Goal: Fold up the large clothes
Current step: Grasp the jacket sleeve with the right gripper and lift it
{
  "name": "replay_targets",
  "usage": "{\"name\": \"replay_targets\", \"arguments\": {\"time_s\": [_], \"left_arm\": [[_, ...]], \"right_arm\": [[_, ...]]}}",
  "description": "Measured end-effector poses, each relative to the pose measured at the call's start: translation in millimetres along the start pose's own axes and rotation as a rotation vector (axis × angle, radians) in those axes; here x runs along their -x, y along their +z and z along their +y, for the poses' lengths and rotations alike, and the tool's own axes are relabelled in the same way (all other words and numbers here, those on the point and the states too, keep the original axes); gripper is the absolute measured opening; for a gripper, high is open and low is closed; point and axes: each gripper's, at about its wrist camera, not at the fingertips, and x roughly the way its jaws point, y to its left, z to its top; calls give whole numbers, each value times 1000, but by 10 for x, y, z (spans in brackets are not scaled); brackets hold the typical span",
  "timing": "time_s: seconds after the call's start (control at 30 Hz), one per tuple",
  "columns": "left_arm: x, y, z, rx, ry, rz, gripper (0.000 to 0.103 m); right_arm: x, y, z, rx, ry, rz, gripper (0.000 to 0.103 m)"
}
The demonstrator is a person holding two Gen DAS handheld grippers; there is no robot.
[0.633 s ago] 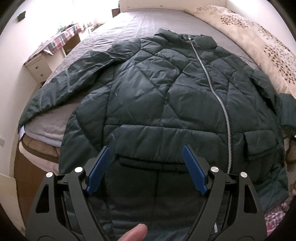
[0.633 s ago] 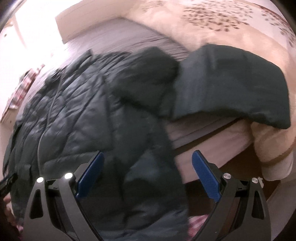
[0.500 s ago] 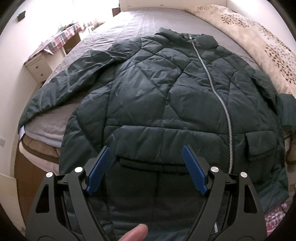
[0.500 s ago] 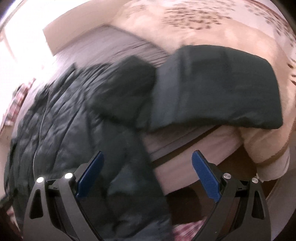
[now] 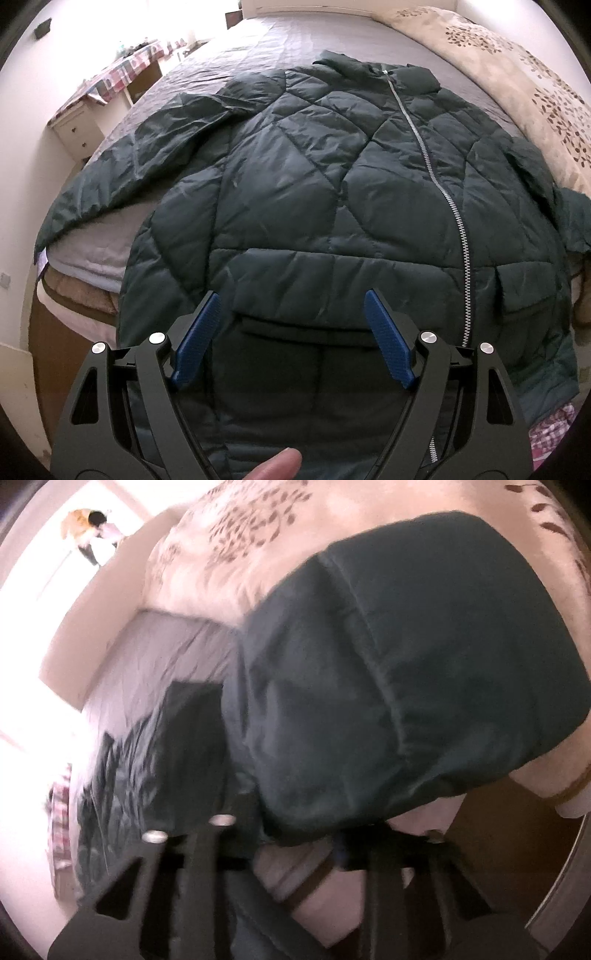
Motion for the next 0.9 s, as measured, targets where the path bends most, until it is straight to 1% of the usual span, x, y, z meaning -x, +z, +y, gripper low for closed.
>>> {"name": "replay_targets", "arguments": {"time_s": [0.03,0.1,0.17,0.27,0.3,0.37,0.43,0.47,0.5,0.57,0.6,0.63,0.67,0.73,0.77,0.83,0.9], "left_arm": [[-3,-1,15,5,-4,1,80],[-7,-4,38,12,-13,0,80],[-9,-6,73,23,-24,-4,80],[-5,-6,126,42,-37,-17,80],[-2,-7,138,46,-38,-20,80],[7,-1,192,66,-45,-31,80],[23,2,258,92,-52,-39,80],[27,2,280,101,-55,-41,80],[33,7,330,118,-58,-44,80],[44,11,397,139,-61,-50,80],[52,10,435,150,-61,-54,80],[59,7,471,158,-62,-58,80],[69,1,522,168,-62,-63,80],[84,-11,606,185,-59,-69,80],[95,-20,655,195,-58,-71,80],[103,-37,737,213,-56,-73,80],[101,-58,806,229,-54,-72,80]], "right_arm": [[27,23,27,7,-9,-21,11],[102,87,157,52,-29,-69,8],[232,172,357,139,-54,-141,7],[427,283,846,323,-86,-261,6],[496,310,1068,401,-92,-306,6],[627,278,1516,558,-77,-377,6],[705,135,1954,714,-47,-430,6],[724,44,2137,777,-24,-441,6],[733,-99,2369,851,20,-439,6],[689,-437,2782,977,115,-400,6],[660,-581,2937,1024,149,-380,6],[606,-804,3117,1087,196,-342,6],[562,-955,3222,1126,224,-311,6],[359,-1409,3461,1244,271,-194,6],[221,-1621,3528,1291,277,-137,6],[-96,-1957,3627,1340,237,-35,6],[-428,-2139,3649,1332,187,68,7]]}}
